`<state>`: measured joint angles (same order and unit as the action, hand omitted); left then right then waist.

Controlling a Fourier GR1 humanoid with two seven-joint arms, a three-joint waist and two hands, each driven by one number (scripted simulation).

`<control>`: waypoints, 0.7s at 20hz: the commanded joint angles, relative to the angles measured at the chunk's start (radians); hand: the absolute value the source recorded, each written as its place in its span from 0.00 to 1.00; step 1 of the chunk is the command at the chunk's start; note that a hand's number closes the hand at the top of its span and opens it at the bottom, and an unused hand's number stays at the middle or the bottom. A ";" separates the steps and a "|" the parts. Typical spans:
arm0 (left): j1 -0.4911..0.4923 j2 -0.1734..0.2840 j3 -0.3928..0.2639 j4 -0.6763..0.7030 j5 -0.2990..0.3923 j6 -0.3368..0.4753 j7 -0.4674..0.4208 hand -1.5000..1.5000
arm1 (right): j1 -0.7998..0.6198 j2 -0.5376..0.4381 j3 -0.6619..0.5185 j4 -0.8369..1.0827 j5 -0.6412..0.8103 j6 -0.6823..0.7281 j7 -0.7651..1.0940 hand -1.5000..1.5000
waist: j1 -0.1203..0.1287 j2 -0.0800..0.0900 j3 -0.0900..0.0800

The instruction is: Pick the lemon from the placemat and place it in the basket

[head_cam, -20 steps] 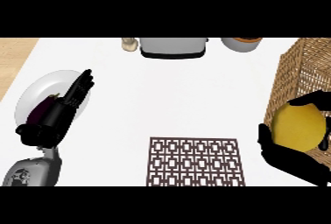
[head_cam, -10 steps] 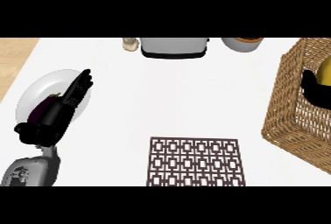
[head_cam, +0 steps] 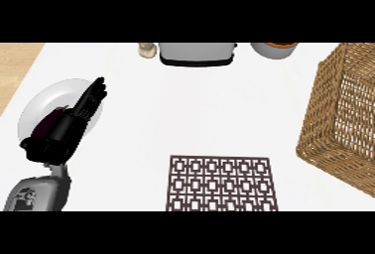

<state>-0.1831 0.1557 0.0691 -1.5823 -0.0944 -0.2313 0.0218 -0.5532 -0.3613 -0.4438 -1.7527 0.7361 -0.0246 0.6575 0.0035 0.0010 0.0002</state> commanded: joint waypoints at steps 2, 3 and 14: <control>0.067 0.002 -0.005 -0.045 -0.001 -0.013 -0.008 0.50 | 0.054 -0.056 -0.053 0.078 -0.084 0.005 -0.071 1.00 | -0.002 -0.002 0.000; -0.018 0.009 0.019 0.018 0.013 -0.012 -0.004 0.50 | 0.015 -0.094 -0.092 0.241 -0.107 -0.040 -0.187 1.00 | 0.000 0.001 0.000; 0.012 -0.012 0.000 0.045 -0.008 -0.009 -0.040 0.50 | 0.086 -0.123 -0.135 0.540 -0.130 -0.288 -0.556 1.00 | 0.000 0.002 0.000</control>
<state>-0.1766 0.1607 0.0815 -1.5845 -0.0869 -0.2469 0.0171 -0.4828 -0.4803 -0.5715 -1.2983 0.6077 -0.2269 0.2094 0.0053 0.0021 0.0007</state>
